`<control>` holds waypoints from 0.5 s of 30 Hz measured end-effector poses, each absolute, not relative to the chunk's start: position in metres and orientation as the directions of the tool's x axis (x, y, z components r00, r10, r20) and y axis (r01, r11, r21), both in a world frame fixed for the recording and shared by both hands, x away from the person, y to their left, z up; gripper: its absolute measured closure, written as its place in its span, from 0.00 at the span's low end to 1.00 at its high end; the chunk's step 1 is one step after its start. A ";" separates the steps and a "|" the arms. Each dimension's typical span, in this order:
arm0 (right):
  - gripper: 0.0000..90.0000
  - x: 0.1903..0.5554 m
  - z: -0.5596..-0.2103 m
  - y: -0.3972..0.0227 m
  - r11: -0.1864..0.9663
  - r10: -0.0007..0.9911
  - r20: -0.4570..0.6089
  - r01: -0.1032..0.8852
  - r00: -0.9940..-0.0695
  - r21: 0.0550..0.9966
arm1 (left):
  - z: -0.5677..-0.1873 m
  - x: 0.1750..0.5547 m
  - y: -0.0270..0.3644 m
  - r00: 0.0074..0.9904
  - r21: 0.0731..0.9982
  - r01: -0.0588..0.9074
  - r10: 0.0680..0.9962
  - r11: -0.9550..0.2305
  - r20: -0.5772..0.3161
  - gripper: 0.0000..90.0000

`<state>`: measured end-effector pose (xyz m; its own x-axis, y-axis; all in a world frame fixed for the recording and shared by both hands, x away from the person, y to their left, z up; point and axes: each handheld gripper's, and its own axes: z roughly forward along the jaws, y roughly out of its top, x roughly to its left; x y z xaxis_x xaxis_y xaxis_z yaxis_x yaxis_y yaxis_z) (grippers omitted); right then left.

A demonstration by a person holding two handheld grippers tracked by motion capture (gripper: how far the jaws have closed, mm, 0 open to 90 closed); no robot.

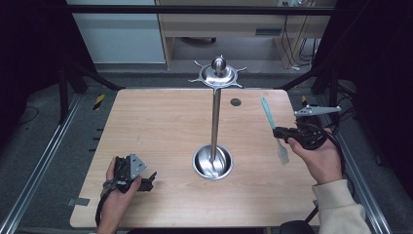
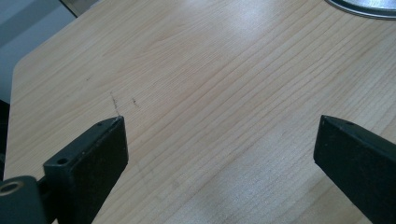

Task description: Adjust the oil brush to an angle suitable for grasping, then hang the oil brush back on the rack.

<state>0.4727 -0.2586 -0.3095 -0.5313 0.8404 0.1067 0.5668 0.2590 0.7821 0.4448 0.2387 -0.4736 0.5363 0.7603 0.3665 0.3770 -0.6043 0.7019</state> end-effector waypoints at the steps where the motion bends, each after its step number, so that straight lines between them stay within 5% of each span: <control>1: 0.91 0.471 -0.308 -0.259 0.258 0.836 0.104 0.553 -0.539 0.792 | -0.474 0.445 0.239 0.535 0.703 0.378 0.762 -0.603 0.365 0.03; 15: 0.91 0.448 -0.285 -0.264 0.207 0.825 0.096 0.455 -0.557 0.866 | -0.474 0.445 0.239 0.536 0.705 0.378 0.763 -0.600 0.361 0.03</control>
<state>0.4481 -0.2645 -0.2849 -0.5572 0.8248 0.0959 0.4555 0.2071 0.8658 0.4451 0.2388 -0.4740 0.5363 0.7628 0.3614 0.3779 -0.5998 0.7053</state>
